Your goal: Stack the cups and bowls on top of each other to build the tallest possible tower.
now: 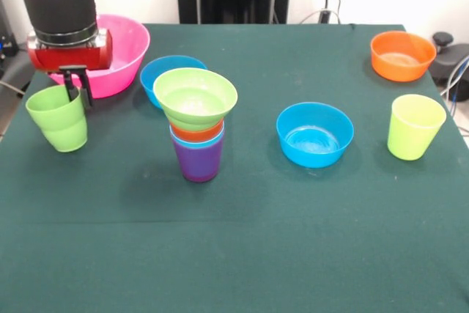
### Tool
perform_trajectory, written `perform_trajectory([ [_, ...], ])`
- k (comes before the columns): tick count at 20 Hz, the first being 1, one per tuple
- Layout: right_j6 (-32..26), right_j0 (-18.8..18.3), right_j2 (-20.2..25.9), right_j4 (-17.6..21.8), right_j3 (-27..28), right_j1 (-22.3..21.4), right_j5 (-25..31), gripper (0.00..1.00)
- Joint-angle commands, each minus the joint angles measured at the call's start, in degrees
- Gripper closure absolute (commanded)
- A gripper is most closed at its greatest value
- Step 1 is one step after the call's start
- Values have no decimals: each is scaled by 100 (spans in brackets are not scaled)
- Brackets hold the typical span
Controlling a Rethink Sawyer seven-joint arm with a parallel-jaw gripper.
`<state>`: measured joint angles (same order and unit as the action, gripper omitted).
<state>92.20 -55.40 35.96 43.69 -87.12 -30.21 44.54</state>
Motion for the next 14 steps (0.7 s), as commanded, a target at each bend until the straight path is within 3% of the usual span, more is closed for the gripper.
perform_trajectory([
  [1,-1506,375,265,-112,596,-155,921,100],
  [8,-1645,484,283,-119,812,-280,1257,100],
  [14,-1655,771,285,-247,1228,-417,1938,100],
])
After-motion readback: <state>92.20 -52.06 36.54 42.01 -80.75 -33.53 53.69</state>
